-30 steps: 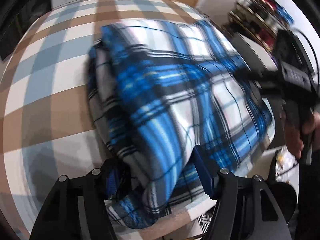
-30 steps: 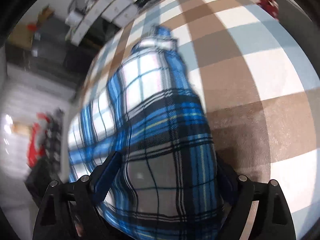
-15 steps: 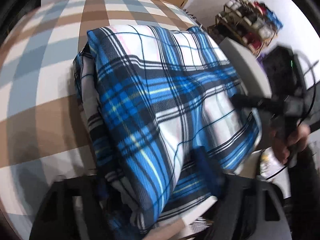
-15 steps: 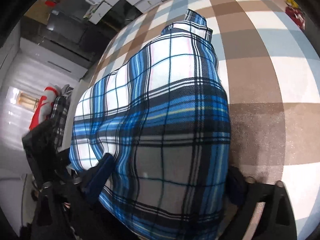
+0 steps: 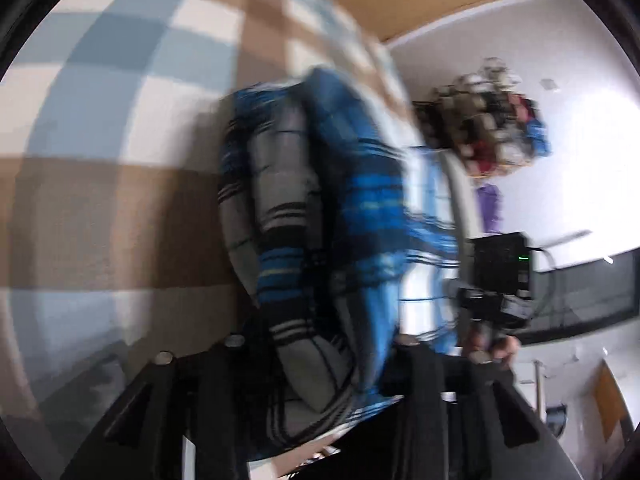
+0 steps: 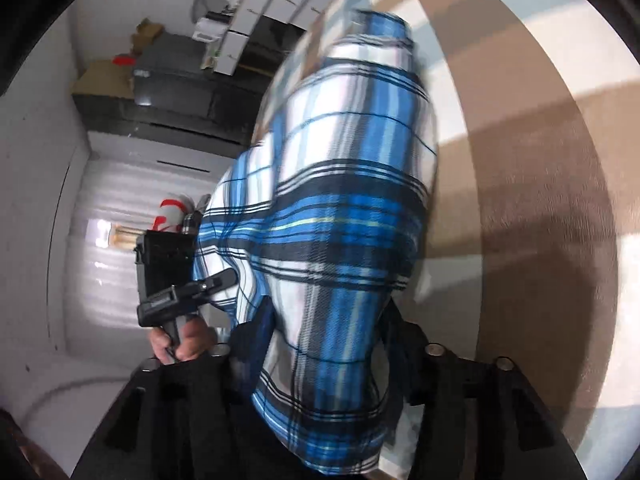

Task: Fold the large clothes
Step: 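Lift the folded shirt bundle off the bed with both grippers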

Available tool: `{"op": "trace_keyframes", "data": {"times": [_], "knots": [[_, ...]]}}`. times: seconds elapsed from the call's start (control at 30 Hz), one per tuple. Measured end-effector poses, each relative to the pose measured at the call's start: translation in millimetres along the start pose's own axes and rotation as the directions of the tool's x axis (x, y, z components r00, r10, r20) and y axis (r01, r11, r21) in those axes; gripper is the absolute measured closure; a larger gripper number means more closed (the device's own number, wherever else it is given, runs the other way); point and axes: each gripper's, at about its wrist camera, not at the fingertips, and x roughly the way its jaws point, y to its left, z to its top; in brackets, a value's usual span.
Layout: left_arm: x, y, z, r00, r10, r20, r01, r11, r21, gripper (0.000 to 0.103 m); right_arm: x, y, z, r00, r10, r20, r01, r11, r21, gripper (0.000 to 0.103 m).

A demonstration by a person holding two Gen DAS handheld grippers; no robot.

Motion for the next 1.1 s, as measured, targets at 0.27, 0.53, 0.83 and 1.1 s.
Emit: {"op": "trace_keyframes", "data": {"times": [0.27, 0.53, 0.83, 1.1], "knots": [[-17, -17, -17, 0.962, 0.257, 0.088, -0.265, 0.96, 0.093, 0.025, 10, 17, 20, 0.992, -0.079, -0.095, 0.077, 0.997, -0.026, 0.008], [-12, -12, -13, 0.954, 0.294, 0.058, -0.3, 0.945, 0.131, 0.022, 34, 38, 18, 0.987, -0.094, -0.131, 0.08, 0.991, -0.104, 0.003], [16, -17, 12, 0.997, 0.073, -0.026, -0.072, 0.996, 0.055, 0.047, 23, 7, 5, 0.998, 0.035, -0.06, -0.037, 0.999, -0.033, 0.06], [28, -31, 14, 0.997, -0.042, -0.066, 0.047, 0.995, 0.083, 0.08, 16, 7, -6, 0.994, 0.103, 0.033, -0.102, 0.994, -0.044, 0.072]]}}
